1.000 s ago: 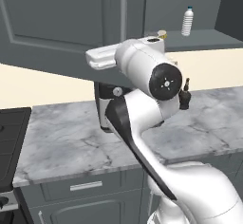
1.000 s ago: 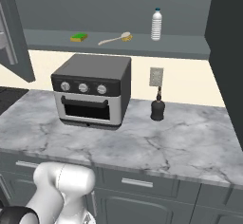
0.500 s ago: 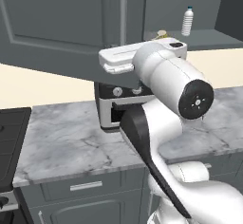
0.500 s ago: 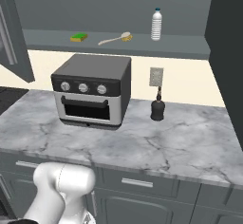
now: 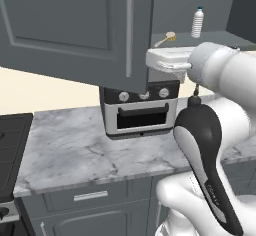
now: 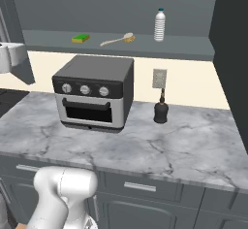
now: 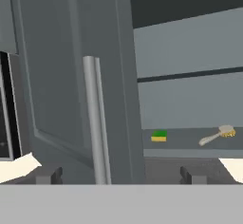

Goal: Pick the sponge and dish brush from the cabinet and place them on the counter.

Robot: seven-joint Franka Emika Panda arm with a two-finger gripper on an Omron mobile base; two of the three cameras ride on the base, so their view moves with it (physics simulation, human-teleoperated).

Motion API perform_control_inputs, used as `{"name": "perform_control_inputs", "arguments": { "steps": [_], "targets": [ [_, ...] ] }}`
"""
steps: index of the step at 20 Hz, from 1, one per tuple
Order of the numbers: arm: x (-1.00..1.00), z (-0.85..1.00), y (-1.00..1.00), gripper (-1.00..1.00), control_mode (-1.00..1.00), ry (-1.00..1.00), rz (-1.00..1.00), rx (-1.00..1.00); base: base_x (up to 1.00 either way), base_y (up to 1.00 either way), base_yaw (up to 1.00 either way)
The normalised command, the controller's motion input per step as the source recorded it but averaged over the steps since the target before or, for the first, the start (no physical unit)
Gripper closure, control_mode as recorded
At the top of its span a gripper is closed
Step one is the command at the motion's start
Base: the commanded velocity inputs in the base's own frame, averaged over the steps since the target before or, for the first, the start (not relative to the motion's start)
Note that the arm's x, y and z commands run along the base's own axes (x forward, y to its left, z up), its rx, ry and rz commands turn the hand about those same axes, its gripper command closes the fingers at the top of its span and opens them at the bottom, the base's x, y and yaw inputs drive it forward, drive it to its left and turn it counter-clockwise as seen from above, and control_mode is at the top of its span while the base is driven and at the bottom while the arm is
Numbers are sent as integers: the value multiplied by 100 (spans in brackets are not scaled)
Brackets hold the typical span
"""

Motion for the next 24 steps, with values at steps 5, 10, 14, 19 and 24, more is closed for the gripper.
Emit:
{"name": "perform_control_inputs", "arguments": {
  "steps": [5, 10, 14, 19, 24],
  "targets": [
    [-25, 1, -53, -100, -100, 14, 11, 12, 0, 0, 0],
    [-5, 1, -49, -100, -100, 15, 12, 11, 0, 0, 0],
    [33, 0, -41, -100, -100, 12, 9, 18, 0, 0, 0],
    [49, 0, -29, -100, -100, 10, 8, 15, 0, 0, 0],
    [74, -16, -7, -100, -100, 16, 8, 13, 0, 0, 0]
  ]
}}
